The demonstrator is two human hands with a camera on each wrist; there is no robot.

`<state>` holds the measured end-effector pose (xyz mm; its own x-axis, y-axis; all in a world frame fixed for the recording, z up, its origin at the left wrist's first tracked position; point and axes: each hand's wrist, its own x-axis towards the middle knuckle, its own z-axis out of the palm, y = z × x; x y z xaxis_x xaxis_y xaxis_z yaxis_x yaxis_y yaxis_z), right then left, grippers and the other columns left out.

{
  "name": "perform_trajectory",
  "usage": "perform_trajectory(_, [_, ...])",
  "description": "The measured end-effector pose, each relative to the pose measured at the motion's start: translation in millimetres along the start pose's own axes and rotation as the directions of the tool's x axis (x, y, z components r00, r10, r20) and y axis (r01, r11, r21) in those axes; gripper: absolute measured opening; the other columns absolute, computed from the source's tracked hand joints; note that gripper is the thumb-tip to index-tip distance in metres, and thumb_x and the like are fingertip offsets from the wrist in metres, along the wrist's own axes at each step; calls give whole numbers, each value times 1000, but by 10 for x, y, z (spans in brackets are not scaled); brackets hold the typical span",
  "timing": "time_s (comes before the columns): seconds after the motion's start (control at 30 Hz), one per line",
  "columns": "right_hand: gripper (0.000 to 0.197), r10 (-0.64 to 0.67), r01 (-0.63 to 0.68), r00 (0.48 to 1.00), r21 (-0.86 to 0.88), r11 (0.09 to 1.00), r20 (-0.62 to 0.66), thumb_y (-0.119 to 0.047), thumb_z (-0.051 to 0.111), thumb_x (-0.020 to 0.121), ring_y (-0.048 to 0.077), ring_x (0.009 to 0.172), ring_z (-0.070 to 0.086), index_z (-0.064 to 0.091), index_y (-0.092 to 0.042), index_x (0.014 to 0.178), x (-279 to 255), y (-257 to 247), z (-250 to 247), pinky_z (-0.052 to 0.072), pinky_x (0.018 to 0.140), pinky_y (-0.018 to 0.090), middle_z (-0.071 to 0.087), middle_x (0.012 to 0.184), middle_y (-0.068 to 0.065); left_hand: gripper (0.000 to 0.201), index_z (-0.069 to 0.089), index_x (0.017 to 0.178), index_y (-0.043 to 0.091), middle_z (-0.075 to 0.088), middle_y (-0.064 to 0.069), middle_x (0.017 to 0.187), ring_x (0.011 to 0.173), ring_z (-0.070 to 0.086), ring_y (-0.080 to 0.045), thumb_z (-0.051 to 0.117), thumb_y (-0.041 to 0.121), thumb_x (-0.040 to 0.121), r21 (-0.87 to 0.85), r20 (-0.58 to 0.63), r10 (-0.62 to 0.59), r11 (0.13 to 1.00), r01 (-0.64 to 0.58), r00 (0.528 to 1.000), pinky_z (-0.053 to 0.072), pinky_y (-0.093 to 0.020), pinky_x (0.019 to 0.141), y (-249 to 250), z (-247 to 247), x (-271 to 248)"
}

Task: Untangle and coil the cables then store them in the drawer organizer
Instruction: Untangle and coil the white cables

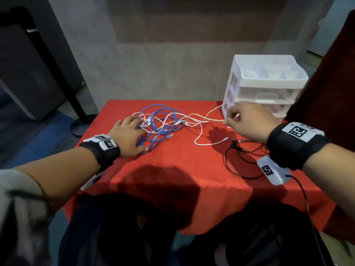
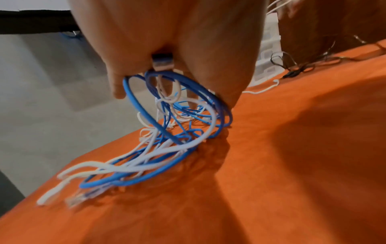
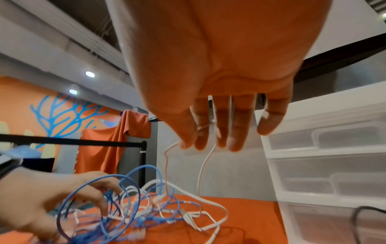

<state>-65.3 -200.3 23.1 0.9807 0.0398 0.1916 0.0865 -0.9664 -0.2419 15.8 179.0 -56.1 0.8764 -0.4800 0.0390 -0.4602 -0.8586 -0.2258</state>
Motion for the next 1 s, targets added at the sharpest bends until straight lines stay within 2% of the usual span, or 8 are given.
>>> perform_trajectory(0.2, [12,-134,151,965,59,987,-226,-35,72,89,21,87,62,66,-27,84,76,-185,-115,50,77,40,63,92,-5,48,66,117,29,58,4,131,130,50,-25,51,50,76,-178,-263,-62,984,15,963,20,-84,103,476,-393,24])
perform_trajectory(0.3, [7,-249,272,926,42,961,-283,-34,66,87,23,89,65,65,-27,87,47,-301,-198,52,81,47,64,94,-7,48,59,126,25,56,0,126,121,55,-27,52,44,83,-324,-499,-86,942,-94,862,29,-68,111,757,-796,138])
perform_trajectory(0.4, [5,-371,383,873,-25,923,-315,-29,64,86,25,97,68,65,-27,90,1,-440,-304,50,82,49,67,101,-7,69,41,149,17,45,-7,146,136,45,-24,63,32,85,-509,-647,-28,760,-404,762,34,-42,117,1003,-1183,287])
perform_trajectory(0.5, [6,-456,443,827,-117,889,-329,-22,64,87,27,104,67,65,-26,90,-52,-535,-433,45,82,46,69,110,-6,79,22,158,18,51,-5,144,134,50,-12,61,16,89,-659,-579,60,552,-510,813,43,-28,108,1163,-1366,440])
perform_trajectory(0.57, [5,-460,436,815,-150,887,-353,-22,64,87,29,99,67,66,-26,90,-95,-526,-539,45,82,47,70,105,-5,72,23,156,26,64,1,115,104,64,-4,58,16,94,-731,-492,117,482,-483,863,50,-25,96,1199,-1380,479])
perform_trajectory(0.63, [4,-446,429,808,-134,893,-385,-24,64,87,27,94,67,67,-25,90,-139,-462,-651,48,82,50,70,99,-7,57,35,149,25,64,8,91,81,61,3,59,19,98,-701,-442,146,559,-443,885,51,-21,85,1167,-1307,502])
perform_trajectory(0.77, [5,-414,399,793,-133,907,-447,-26,63,90,23,91,66,67,-26,92,-229,-335,-862,48,86,54,70,94,-8,22,70,113,20,69,-3,98,94,67,-20,52,19,100,-568,-393,144,739,-363,908,50,-32,90,949,-1047,556])
perform_trajectory(1.0, [3,-281,282,793,-82,956,-541,-26,65,91,19,91,65,66,-28,92,-291,-179,-948,45,93,55,66,93,-9,20,70,101,16,67,-10,100,97,62,-32,51,23,102,-442,-276,32,883,-156,961,43,-32,82,460,-877,555])
